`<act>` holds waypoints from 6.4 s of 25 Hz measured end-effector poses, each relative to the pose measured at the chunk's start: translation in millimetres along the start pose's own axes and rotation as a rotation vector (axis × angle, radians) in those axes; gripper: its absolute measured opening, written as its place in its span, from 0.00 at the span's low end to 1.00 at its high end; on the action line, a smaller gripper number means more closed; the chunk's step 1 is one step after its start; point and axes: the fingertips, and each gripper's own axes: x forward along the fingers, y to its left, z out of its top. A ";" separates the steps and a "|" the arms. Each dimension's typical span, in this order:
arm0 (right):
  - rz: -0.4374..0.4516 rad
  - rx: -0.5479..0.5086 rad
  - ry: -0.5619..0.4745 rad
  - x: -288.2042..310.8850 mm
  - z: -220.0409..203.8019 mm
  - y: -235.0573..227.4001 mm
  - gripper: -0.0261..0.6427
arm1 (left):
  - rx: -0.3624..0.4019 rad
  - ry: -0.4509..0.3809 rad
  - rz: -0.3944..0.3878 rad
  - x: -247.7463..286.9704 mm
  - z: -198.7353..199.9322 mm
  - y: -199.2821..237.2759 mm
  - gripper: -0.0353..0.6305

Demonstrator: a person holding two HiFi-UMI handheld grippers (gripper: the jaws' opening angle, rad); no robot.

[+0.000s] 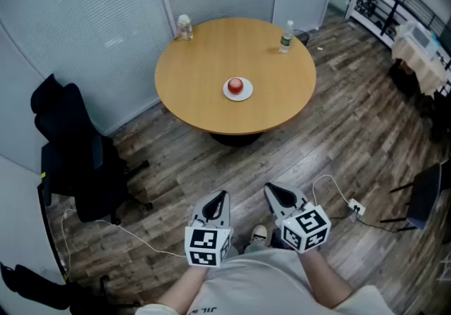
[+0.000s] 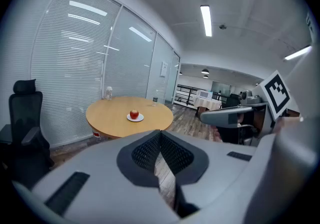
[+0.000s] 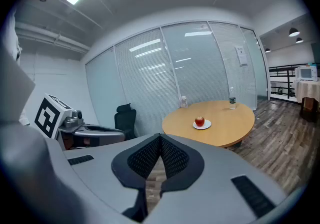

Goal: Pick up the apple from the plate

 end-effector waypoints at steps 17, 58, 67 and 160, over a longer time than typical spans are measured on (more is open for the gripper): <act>0.025 0.014 -0.020 -9.5 4.6 -23.4 0.08 | -0.012 0.004 0.021 15.0 4.4 -14.4 0.06; -0.141 0.101 -0.037 222.5 112.2 -203.7 0.09 | 0.011 0.014 -0.074 260.1 131.2 154.5 0.06; -0.157 0.110 -0.009 240.2 124.9 -238.5 0.09 | -0.014 0.029 -0.092 297.1 143.9 153.2 0.06; -0.110 0.202 0.321 336.3 21.8 -327.7 0.09 | 0.062 0.383 -0.087 542.2 18.2 209.4 0.69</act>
